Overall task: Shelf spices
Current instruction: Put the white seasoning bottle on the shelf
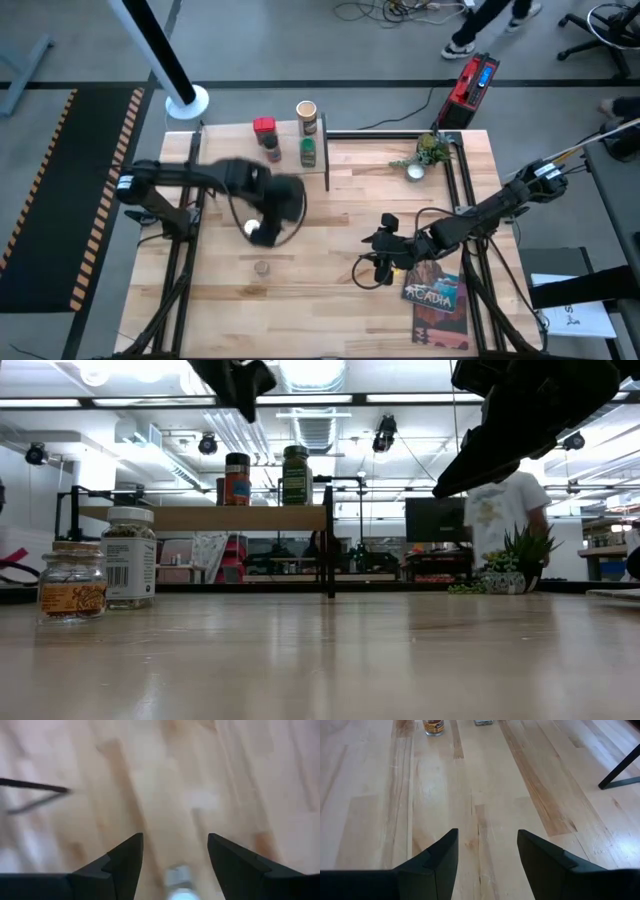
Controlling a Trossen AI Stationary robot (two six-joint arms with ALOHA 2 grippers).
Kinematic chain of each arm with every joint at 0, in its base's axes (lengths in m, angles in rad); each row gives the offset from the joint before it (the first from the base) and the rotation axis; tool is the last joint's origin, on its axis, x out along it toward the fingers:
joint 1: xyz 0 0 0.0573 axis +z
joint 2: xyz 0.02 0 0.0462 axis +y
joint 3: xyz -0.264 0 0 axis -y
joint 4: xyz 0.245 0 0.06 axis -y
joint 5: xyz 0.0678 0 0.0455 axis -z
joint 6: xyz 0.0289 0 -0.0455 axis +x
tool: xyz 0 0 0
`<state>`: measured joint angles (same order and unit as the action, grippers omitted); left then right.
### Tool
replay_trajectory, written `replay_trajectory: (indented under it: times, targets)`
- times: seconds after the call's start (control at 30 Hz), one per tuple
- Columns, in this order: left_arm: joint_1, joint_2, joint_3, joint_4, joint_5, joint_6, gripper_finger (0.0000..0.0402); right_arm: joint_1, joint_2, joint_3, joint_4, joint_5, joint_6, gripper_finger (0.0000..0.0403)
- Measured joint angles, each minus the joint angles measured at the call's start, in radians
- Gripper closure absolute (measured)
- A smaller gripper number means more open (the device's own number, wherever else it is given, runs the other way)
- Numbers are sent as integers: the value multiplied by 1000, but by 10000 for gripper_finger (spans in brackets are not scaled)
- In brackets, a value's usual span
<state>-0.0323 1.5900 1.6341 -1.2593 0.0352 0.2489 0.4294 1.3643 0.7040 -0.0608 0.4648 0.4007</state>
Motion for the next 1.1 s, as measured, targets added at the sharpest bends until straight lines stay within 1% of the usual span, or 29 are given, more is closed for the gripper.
replay_trajectory:
  times: [0.1, 0.17, 0.37, 0.5, 0.6, 0.8, 0.93, 1.1]
  targets:
    - [-74, 0, -62, 1, -26, -119, 195, 0, 0, 0, 4, 0, 0, 222]
    - [-105, 0, -109, 1, -32, -190, 196, 0, 0, 0, 11, 0, 0, 222]
    - [-121, -4, -239, -20, -37, -316, 183, 0, 0, 0, 22, -1, -4, 222]
    - [-114, -14, -309, -23, -59, -341, 165, 0, 0, 0, 22, -25, 0, 222]
    - [-112, -18, -348, -24, -107, -361, 148, 1, 0, 0, 22, -27, 0, 222]
    - [-107, -25, -375, -22, -144, -376, 116, 1, 0, 0, 22, -27, 0, 222]
    - [-101, -43, -413, -17, -163, -383, 107, 1, 0, 0, 22, -27, 0, 222]
    - [-86, -74, -474, 23, -166, -390, 110, 2, 0, 0, 22, -27, -2, 222]
